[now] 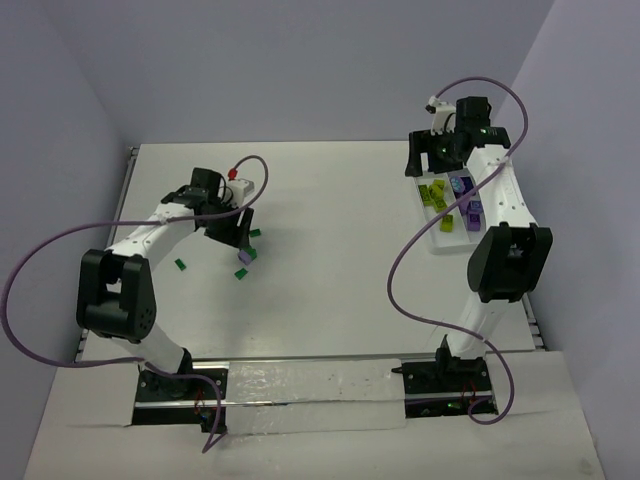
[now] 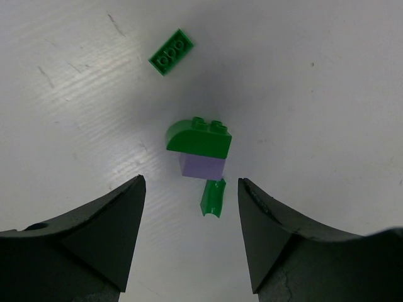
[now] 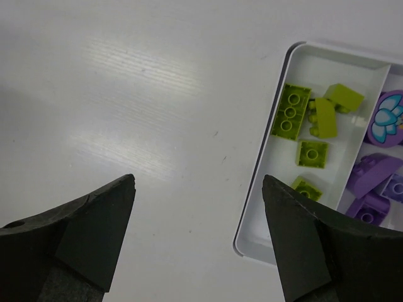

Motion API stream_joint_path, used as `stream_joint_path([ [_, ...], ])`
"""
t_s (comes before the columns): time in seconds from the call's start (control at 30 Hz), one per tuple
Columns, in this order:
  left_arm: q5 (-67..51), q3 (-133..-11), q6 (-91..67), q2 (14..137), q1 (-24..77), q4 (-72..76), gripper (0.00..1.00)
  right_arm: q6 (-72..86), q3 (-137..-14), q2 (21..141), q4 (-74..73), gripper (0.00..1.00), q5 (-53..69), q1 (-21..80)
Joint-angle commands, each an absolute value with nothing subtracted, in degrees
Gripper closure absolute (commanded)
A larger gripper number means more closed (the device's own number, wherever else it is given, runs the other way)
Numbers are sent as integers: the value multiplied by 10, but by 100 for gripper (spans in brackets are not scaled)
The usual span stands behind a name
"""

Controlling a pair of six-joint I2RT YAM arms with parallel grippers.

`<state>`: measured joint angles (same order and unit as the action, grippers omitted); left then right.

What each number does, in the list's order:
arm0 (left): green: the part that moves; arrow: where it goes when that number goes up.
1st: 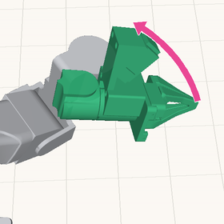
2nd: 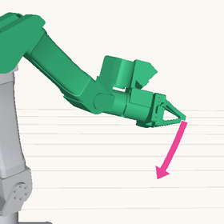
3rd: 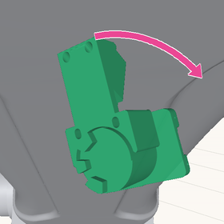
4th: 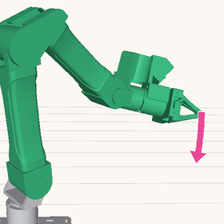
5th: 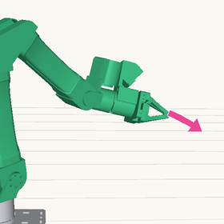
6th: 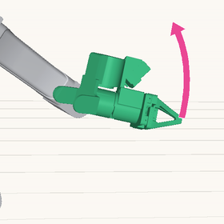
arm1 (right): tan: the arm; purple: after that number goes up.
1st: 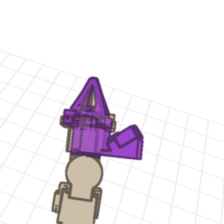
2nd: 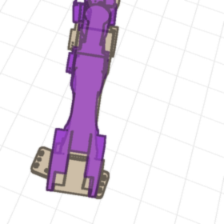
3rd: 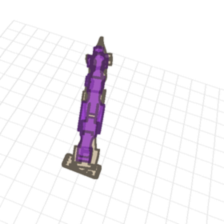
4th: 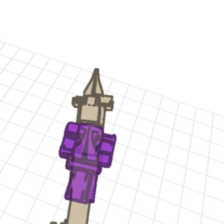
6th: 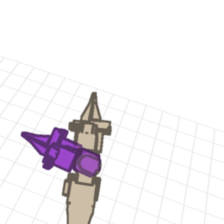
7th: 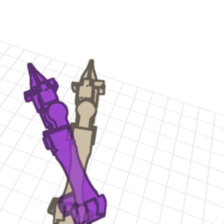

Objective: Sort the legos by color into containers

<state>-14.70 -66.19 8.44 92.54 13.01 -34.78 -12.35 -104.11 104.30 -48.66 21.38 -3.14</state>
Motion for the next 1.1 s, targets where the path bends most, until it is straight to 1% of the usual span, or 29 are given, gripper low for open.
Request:
stream_joint_path([
  [0.0, -139, -648, 98, 937, 145, -347, 32, -106, -1028, 1032, -478, 11, 228, -34],
  [0.3, -133, -642, 110, 972, 160, -344, 32, -108, -1038, 1036, -485, 11, 234, -34],
  [0.67, -120, -634, 109, 1002, 172, -300, 35, -103, -1057, 1047, -497, 11, 249, -34],
  [0.93, -113, -636, 113, 1017, 184, -279, 42, -101, -1058, 1050, -502, 11, 255, -33],
  [1.07, -115, -630, 116, 1017, 186, -274, 50, -100, -1061, 1050, -504, 11, 258, -32],
])
